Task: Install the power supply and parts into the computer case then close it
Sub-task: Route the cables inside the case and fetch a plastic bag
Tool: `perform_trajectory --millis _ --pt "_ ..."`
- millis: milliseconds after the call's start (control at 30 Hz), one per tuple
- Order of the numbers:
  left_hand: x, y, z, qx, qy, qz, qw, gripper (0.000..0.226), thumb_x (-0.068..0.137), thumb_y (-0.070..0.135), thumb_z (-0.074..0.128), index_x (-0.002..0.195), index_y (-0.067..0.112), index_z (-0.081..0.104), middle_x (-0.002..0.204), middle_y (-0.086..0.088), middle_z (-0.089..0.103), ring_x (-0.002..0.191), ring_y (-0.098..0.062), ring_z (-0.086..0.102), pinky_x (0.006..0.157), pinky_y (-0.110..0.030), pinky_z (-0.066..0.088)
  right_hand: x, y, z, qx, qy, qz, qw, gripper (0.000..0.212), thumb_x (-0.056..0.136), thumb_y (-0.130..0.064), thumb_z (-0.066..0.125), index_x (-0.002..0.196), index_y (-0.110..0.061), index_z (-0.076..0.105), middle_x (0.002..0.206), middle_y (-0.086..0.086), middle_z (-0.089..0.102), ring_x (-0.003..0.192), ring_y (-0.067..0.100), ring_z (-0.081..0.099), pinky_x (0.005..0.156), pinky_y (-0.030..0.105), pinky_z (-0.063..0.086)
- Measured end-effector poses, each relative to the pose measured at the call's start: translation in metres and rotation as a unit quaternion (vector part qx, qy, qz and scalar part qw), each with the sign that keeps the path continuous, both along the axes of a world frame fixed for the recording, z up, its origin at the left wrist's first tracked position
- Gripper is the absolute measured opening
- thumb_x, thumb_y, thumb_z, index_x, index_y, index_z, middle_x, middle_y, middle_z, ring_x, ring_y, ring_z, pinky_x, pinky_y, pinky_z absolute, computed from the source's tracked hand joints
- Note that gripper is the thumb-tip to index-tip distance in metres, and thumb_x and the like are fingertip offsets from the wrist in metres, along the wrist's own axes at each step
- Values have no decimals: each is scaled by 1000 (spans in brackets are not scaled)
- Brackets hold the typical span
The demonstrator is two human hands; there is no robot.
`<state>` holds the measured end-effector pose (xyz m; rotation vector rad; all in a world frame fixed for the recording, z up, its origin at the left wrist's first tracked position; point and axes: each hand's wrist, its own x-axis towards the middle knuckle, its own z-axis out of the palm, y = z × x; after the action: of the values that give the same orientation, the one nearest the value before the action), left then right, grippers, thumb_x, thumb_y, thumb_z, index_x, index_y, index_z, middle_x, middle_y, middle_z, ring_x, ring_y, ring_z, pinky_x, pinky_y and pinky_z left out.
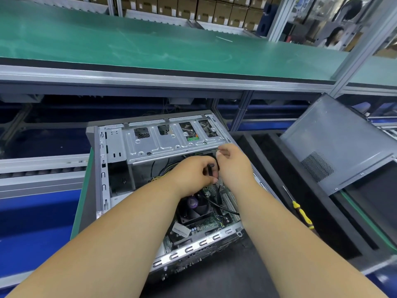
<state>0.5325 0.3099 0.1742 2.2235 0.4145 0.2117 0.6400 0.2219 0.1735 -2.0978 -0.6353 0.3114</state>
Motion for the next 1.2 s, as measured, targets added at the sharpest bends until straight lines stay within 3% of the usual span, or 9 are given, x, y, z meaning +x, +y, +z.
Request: perform_trajectory --millis 133,233,433,567,633,733,867,1033,1200 --pt "-1 0 1 12 16 12 1000 12 80 18 75 81 22 64 85 4 67 77 -17 60 74 -29 49 -10 -7 9 55 19 17 998 26 90 -7 51 84 -26 68 85 -12 65 68 -5 59 50 10 40" --pt "-2 2 0 -17 27 32 999 12 78 19 77 80 22 66 81 3 67 73 -16 62 69 -20 49 -14 -13 11 67 71 12 995 33 83 -2 50 76 -27 69 74 -10 67 50 -4 56 40 13 39" --pt "0 7 -3 -202 62 81 974 23 80 12 75 70 13 55 65 -1 59 55 -6 60 57 -17 48 -19 -18 2 74 128 95 984 18 79 -4 76 92 -14 69 84 1 66 74 13 62 71 28 55" --pt "-3 4 -4 -355 26 56 933 8 82 -5 70 86 3 68 76 -8 70 67 -12 69 66 -18 56 -13 -17 -8 67 121 34 990 9 85 -11 74 92 -11 68 84 4 72 75 15 66 63 20 52" --pt "-3 7 -3 -339 50 88 935 11 81 -7 69 87 3 72 73 -5 72 62 -9 69 61 -19 56 -7 -15 -9 77 131 18 988 8 89 -7 67 86 -12 62 80 5 75 66 14 68 60 23 53" --pt "2 17 -6 -115 157 142 970 16 83 6 64 93 9 76 93 -10 74 86 -19 71 83 -33 58 1 -13 -8 -52 2 78 996 17 92 -9 59 82 -19 51 73 3 72 53 11 61 47 22 47" --pt "-2 21 -4 -3 224 150 963 17 85 11 52 73 6 62 78 -7 62 69 -24 57 61 -29 48 8 -7 -8 -338 -365 230 837 15 87 -11 55 92 -21 45 76 7 55 78 33 61 57 35 46" --pt "-4 22 -4 12 252 155 955 25 88 8 45 63 12 48 72 -7 50 61 -19 47 63 -29 39 -5 12 -29 -486 -445 354 664 28 88 0 48 110 -13 61 102 8 67 93 33 64 63 35 40" --pt "-2 25 -13 -34 220 207 953 30 92 19 48 114 5 64 116 -13 64 110 -32 61 77 -35 43 1 29 -42 -565 -483 397 538 30 92 -3 46 111 -13 67 109 6 69 98 32 65 67 36 44"
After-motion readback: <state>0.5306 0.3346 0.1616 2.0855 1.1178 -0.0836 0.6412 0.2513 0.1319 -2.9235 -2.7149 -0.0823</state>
